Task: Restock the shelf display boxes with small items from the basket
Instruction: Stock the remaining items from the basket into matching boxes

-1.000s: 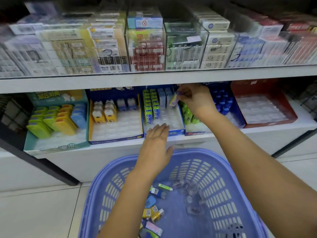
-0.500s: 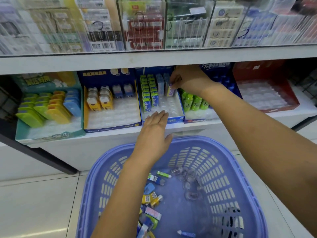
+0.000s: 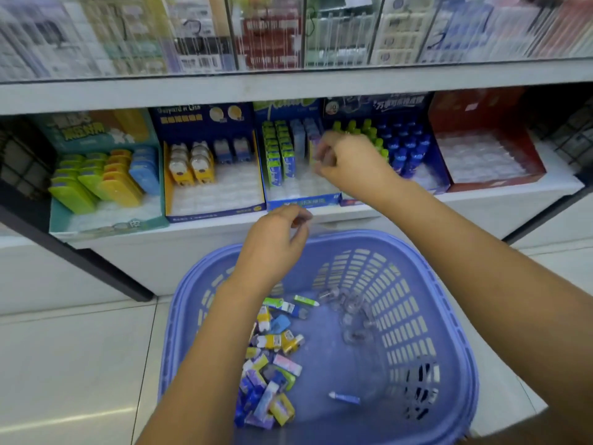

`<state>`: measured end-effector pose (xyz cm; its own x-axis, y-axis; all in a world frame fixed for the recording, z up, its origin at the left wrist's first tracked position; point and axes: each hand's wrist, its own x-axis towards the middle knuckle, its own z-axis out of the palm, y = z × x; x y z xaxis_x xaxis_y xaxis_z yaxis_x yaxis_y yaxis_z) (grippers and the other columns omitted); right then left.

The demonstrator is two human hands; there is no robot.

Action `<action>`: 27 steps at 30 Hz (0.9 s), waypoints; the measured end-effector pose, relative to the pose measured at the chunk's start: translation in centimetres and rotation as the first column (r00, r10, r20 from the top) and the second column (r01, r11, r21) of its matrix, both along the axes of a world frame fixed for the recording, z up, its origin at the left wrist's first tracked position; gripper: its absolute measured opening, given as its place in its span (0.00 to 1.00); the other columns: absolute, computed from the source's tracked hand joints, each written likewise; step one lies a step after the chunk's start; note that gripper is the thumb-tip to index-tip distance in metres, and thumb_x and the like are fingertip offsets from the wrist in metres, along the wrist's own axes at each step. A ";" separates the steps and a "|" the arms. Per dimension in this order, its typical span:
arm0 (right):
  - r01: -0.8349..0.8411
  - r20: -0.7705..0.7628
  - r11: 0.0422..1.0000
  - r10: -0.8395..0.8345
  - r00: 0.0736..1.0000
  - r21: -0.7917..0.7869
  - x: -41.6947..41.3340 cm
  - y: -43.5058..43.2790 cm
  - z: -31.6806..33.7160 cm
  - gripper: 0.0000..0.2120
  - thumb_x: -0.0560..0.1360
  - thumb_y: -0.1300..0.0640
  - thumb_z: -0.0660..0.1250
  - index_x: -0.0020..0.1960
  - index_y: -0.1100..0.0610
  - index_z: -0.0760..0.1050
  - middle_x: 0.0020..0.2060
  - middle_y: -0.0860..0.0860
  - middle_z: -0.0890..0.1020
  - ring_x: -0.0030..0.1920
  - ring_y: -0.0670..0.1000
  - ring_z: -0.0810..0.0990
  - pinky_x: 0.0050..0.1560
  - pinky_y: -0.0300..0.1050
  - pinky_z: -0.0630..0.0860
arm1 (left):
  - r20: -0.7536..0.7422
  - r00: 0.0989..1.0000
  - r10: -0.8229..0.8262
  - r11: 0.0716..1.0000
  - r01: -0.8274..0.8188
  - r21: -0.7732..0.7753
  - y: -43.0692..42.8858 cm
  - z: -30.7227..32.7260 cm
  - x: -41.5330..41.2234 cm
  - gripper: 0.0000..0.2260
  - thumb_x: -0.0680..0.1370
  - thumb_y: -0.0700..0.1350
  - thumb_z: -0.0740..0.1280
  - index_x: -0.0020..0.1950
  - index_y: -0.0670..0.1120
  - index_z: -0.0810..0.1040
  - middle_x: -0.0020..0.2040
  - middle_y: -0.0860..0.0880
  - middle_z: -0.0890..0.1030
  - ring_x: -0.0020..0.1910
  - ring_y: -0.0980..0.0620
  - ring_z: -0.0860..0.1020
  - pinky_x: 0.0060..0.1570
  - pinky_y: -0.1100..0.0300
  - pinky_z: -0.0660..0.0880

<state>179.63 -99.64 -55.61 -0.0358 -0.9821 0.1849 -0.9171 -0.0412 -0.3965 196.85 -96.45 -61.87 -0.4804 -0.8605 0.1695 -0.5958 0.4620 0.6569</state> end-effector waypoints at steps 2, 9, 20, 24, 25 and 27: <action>-0.091 0.019 0.978 0.089 0.996 0.190 0.8 3.5 -2.3 0.07 0.72 0.54 0.70 0.44 0.58 0.78 0.40 0.53 0.82 0.40 0.50 0.77 0.38 0.39 0.65 | 0.142 0.990 -0.029 0.991 0.010 0.135 0.7 -1.3 0.8 0.07 0.77 0.43 0.64 0.52 0.45 0.79 0.48 0.47 0.83 0.48 0.48 0.80 0.50 0.56 0.75; -0.196 0.029 0.397 0.389 0.921 0.897 5.1 12.1 -17.1 0.16 0.72 0.55 0.71 0.57 0.61 0.78 0.51 0.60 0.82 0.48 0.56 0.81 0.45 0.43 0.74 | 0.580 0.696 -0.424 0.834 0.050 0.550 6.2 -12.1 3.5 0.12 0.76 0.40 0.64 0.58 0.44 0.80 0.59 0.42 0.79 0.59 0.45 0.77 0.57 0.55 0.74; -0.183 0.014 0.206 0.626 0.780 0.961 4.5 16.6 -26.3 0.16 0.70 0.48 0.71 0.42 0.62 0.82 0.27 0.55 0.74 0.29 0.54 0.70 0.32 0.41 0.65 | 0.706 0.482 -0.519 0.840 0.136 0.525 9.2 -19.1 3.3 0.15 0.77 0.37 0.61 0.64 0.41 0.74 0.61 0.39 0.75 0.60 0.40 0.75 0.54 0.48 0.73; -0.152 -0.017 0.213 0.631 0.776 0.965 4.7 16.5 -27.9 0.09 0.69 0.55 0.72 0.39 0.61 0.81 0.36 0.57 0.81 0.36 0.57 0.79 0.37 0.42 0.73 | 0.736 0.474 -0.484 0.866 0.134 0.483 9.2 -20.4 3.0 0.14 0.77 0.35 0.61 0.61 0.42 0.76 0.59 0.40 0.76 0.59 0.40 0.76 0.53 0.47 0.74; -0.162 0.007 0.205 0.601 0.799 0.965 4.5 16.2 -28.1 0.08 0.70 0.56 0.71 0.41 0.61 0.81 0.41 0.59 0.83 0.41 0.59 0.80 0.43 0.45 0.75 | 0.742 0.470 -0.479 0.869 0.136 0.475 9.1 -20.7 2.9 0.13 0.76 0.36 0.62 0.60 0.42 0.76 0.59 0.41 0.77 0.58 0.40 0.76 0.53 0.47 0.74; -0.177 0.061 0.172 0.530 0.846 0.969 3.8 15.4 -27.9 0.11 0.71 0.55 0.69 0.33 0.60 0.78 0.36 0.58 0.82 0.37 0.57 0.78 0.48 0.48 0.76 | 0.749 0.450 -0.487 0.869 0.157 0.470 8.9 -21.2 2.5 0.11 0.75 0.37 0.65 0.58 0.41 0.75 0.57 0.41 0.78 0.56 0.41 0.77 0.51 0.48 0.75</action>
<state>183.48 -84.22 -83.53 0.2368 -0.3414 -0.9096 -0.9679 -0.1635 -0.1906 199.33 -87.56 -83.03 -0.5004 -0.5295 -0.6850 -0.7730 0.6296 0.0779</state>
